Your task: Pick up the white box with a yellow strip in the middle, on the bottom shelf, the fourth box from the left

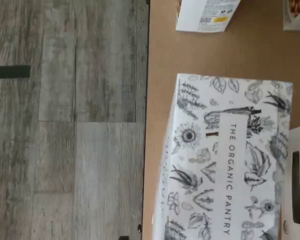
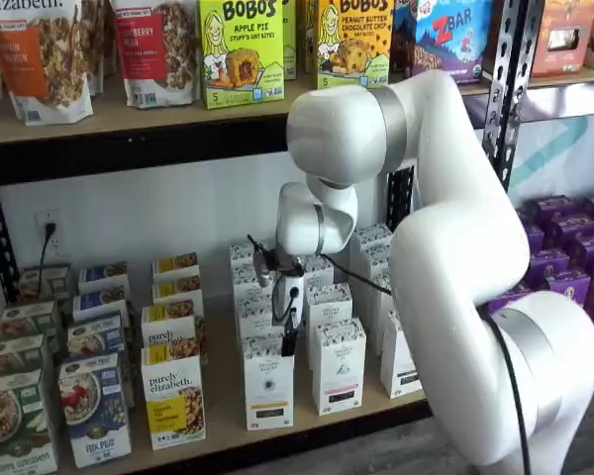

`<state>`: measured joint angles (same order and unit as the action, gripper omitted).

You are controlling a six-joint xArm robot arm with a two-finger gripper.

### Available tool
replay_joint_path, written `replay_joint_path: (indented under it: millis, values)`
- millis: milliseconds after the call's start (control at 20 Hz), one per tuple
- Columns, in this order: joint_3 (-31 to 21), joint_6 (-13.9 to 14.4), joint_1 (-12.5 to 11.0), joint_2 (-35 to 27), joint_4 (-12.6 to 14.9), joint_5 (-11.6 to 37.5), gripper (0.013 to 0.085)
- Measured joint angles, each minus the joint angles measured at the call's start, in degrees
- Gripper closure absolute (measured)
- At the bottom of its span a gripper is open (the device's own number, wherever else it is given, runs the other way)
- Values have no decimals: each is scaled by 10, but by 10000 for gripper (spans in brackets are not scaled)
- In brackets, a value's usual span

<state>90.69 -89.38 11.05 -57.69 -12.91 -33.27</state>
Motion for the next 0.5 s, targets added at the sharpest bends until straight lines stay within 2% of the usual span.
replay_joint_path:
  millis: [500]
  values:
    - [37,17,1,-32,19,-17,130]
